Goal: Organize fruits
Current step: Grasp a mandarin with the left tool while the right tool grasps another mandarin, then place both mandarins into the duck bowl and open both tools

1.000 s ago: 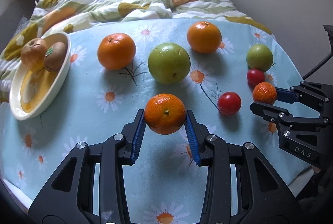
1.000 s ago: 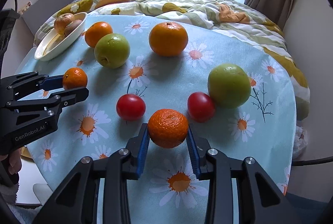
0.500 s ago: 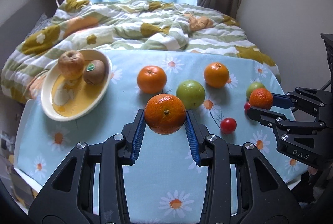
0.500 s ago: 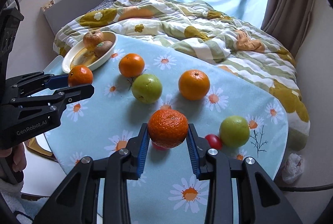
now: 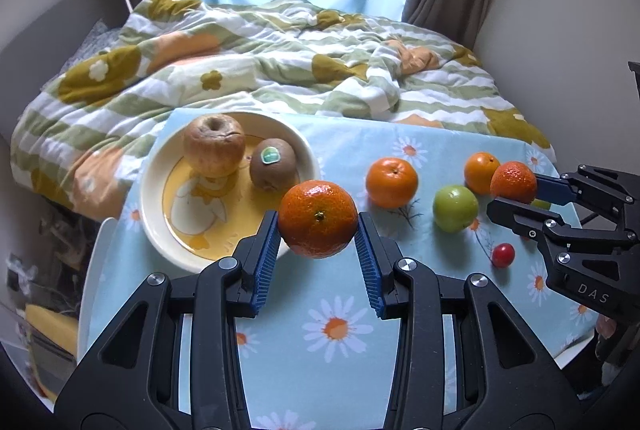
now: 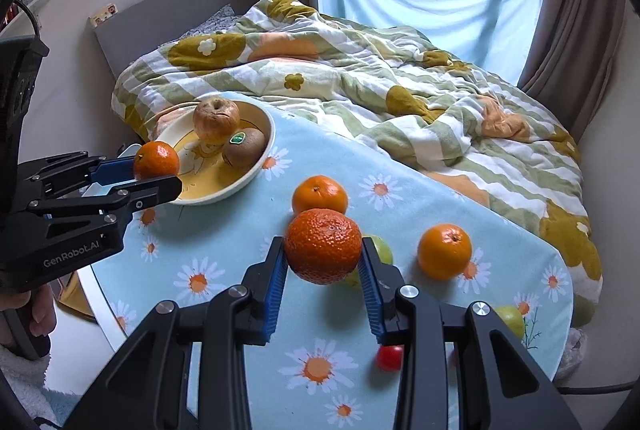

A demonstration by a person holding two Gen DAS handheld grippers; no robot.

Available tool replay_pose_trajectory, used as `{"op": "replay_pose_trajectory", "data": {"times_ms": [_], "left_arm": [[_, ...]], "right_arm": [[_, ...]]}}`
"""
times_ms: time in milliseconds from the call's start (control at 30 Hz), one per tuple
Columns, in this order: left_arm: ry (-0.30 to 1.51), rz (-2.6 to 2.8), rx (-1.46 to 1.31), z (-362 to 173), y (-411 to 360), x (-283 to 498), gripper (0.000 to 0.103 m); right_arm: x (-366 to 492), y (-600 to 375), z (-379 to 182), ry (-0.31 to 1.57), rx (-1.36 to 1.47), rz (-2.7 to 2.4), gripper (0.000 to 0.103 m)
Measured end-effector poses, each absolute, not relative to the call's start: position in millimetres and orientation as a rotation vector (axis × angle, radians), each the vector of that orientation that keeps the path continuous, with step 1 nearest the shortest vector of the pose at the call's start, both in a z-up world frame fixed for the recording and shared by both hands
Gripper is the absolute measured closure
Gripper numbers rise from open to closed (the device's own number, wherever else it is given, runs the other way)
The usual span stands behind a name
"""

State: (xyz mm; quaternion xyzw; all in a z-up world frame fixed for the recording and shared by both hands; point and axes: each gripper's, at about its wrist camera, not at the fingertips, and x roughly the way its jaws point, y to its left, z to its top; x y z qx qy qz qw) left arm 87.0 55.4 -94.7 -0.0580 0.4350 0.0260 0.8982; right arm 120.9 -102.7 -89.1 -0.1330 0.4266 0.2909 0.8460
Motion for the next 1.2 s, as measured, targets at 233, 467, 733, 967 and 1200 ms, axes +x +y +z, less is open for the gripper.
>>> {"op": "replay_pose_trajectory", "data": {"times_ms": [233, 467, 733, 967, 1200], "left_arm": [[0.927, 0.024, -0.124, -107, 115, 114, 0.059], [0.978, -0.013, -0.11, -133, 167, 143, 0.059], [1.022, -0.038, -0.045, -154, 199, 163, 0.059], [1.021, -0.079, -0.011, -160, 207, 165, 0.057], [0.997, -0.1, -0.009, -150, 207, 159, 0.0]], "right_arm": [[131, -53, -93, 0.929, -0.255, 0.567, 0.07], [143, -15, -105, 0.973, -0.217, 0.507, 0.07], [152, 12, -114, 1.014, -0.16, 0.451, 0.07], [153, 23, -116, 1.023, -0.141, 0.414, 0.07], [150, 24, -117, 1.03, -0.143, 0.416, 0.07]]}}
